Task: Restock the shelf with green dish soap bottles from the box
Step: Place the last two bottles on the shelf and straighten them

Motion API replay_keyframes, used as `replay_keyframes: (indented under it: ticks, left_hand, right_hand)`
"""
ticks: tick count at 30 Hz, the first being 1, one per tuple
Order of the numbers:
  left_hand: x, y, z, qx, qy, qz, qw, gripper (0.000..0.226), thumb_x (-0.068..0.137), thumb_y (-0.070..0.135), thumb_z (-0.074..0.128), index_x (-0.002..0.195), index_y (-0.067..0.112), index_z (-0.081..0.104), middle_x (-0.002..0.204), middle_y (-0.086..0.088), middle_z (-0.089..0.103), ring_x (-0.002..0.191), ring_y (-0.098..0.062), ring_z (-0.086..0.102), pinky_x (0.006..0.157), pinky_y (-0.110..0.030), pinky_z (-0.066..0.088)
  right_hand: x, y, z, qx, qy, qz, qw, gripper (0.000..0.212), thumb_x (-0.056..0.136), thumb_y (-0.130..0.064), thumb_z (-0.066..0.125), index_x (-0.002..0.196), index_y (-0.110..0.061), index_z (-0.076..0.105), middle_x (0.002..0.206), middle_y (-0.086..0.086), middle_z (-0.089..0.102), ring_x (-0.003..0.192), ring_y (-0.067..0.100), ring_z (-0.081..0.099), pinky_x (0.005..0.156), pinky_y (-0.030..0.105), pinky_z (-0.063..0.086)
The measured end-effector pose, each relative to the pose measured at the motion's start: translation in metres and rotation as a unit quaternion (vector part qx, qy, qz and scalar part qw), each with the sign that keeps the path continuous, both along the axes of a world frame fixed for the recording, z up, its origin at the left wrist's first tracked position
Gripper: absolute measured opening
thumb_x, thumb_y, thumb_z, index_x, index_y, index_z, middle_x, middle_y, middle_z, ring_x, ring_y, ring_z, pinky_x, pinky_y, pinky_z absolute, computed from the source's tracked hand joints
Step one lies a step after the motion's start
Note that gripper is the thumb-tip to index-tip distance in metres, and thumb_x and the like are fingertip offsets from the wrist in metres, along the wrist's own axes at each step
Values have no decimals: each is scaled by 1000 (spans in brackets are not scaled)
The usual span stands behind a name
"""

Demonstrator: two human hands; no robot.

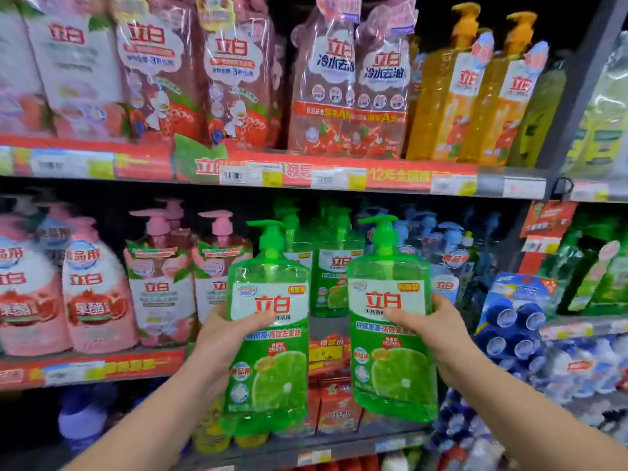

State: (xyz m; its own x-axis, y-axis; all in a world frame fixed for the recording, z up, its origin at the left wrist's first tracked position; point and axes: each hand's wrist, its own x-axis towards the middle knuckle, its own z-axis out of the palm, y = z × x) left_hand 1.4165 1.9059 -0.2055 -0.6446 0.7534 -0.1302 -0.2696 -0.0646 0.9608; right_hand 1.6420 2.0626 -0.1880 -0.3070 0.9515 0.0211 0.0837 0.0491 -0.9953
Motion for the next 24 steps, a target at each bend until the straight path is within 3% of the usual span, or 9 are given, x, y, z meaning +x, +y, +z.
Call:
replay_keyframes:
  ticks: [2,7,10,13,16,20,24]
  left_hand:
    - [-7,7,1,-4,3,-1,1000,47,56,13,81,95,21,56,94,-14,73,80,-31,71,76,-44,56]
    - [-22,20,0,-7,-8,38,999,71,38,20,84,104,17,57,96,-16,73,83,-34,71,85,-52,54]
    - [-25,24,-1,-6,-10,55,998,85,37,20,85,116,13,55,96,-16,74,81,-34,72,80,-48,56]
    - [-27,27,0,3,-4,78,997,79,42,15,83,115,9,56,93,-16,75,77,-32,73,70,-42,57]
    - [-27,29,-3,4,-2,104,995,78,43,13,86,116,8,56,93,-15,75,80,-32,73,71,-42,57]
    - [-21,30,-4,6,-7,131,991,59,59,5,81,111,11,57,87,-13,76,72,-29,74,56,-33,57]
    - [-16,35,-3,10,-8,159,987,53,60,3,77,108,12,57,83,-12,76,66,-26,73,52,-32,56]
  right_hand:
    - [-10,18,-1,12,-19,8,1000,67,56,-11,88,115,-8,56,106,11,70,95,29,68,90,49,53]
    - [-42,55,-2,61,-32,39,997,78,58,-11,88,125,-8,49,111,8,67,100,28,65,92,48,52]
    - [-62,73,-4,89,-38,70,993,75,59,-9,87,124,-9,49,109,8,67,98,26,65,91,44,52]
    - [-80,89,-4,108,-57,103,987,78,58,-12,88,125,-10,47,110,6,66,97,23,63,90,40,51]
    - [-94,101,-6,127,-76,130,980,90,54,-24,91,130,-14,44,115,0,63,104,22,61,92,40,49]
    - [-105,111,-10,152,-88,162,971,88,66,-10,84,139,-9,35,116,-2,51,104,14,48,87,26,38]
    - [-113,119,-21,167,-106,191,961,98,66,-14,85,145,-8,28,142,7,43,129,23,41,104,33,34]
